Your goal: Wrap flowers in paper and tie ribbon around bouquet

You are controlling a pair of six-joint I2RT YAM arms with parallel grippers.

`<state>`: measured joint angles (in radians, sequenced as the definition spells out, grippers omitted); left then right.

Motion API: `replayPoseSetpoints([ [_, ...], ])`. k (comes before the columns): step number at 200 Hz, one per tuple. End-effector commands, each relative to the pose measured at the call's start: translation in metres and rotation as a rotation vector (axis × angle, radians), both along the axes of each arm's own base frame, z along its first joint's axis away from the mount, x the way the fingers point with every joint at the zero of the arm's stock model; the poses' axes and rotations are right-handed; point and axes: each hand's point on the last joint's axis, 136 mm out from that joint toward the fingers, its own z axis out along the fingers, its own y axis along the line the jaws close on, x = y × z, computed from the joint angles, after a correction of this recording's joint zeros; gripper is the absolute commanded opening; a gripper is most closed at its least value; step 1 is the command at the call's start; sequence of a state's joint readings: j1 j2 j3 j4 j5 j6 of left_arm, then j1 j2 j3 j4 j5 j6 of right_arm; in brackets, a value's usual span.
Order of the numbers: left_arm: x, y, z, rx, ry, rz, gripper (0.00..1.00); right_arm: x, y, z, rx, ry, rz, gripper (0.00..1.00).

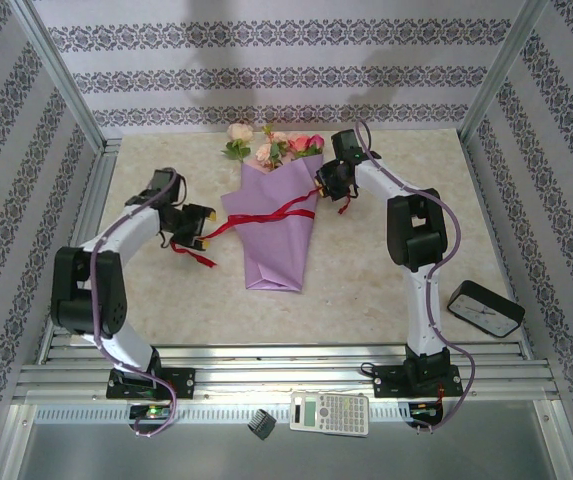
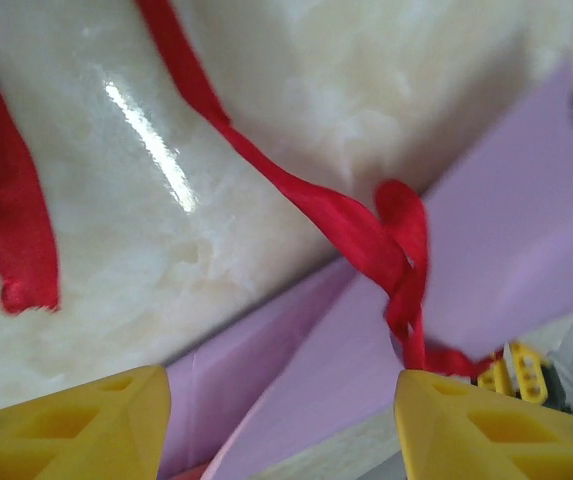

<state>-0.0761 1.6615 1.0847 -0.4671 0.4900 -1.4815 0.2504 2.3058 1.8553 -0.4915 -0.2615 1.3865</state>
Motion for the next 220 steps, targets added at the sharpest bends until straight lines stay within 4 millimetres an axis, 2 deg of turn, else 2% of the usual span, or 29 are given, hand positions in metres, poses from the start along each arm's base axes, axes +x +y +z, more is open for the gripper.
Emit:
replayPoseSetpoints([
  [1, 0.032, -0.006, -0.015, -0.100, 0.003, 0.281, 0.61, 0.000, -0.003, 0.020, 0.010, -0.034, 0.002, 0.21],
  [27, 0.052, -0.007, -0.031, -0.127, 0.013, 0.418, 0.61, -0.002, -0.006, 0.019, 0.013, -0.032, -0.006, 0.24],
  [66, 0.073, -0.005, -0.042, -0.114, 0.016, 0.468, 0.61, -0.005, -0.012, 0.013, 0.023, -0.021, -0.033, 0.26],
  [74, 0.075, -0.006, -0.046, -0.119, 0.022, 0.467, 0.58, -0.005, -0.014, 0.011, 0.022, -0.018, -0.040, 0.26],
  [109, 0.073, -0.007, -0.061, -0.127, 0.040, 0.475, 0.33, -0.001, -0.016, 0.006, 0.037, -0.012, -0.064, 0.27],
  [144, 0.072, -0.009, -0.070, -0.144, 0.040, 0.459, 0.27, 0.001, -0.012, -0.002, 0.046, 0.000, -0.074, 0.18],
  [168, 0.077, -0.006, -0.068, -0.148, 0.017, 0.445, 0.10, 0.001, -0.014, -0.001, 0.030, -0.007, -0.084, 0.00],
  [187, 0.082, -0.002, -0.060, -0.151, -0.008, 0.427, 0.00, -0.002, -0.021, 0.005, 0.011, -0.017, -0.097, 0.00],
  [220, 0.091, 0.009, -0.040, -0.151, -0.061, 0.392, 0.00, -0.008, -0.051, 0.024, -0.042, -0.057, -0.130, 0.00],
])
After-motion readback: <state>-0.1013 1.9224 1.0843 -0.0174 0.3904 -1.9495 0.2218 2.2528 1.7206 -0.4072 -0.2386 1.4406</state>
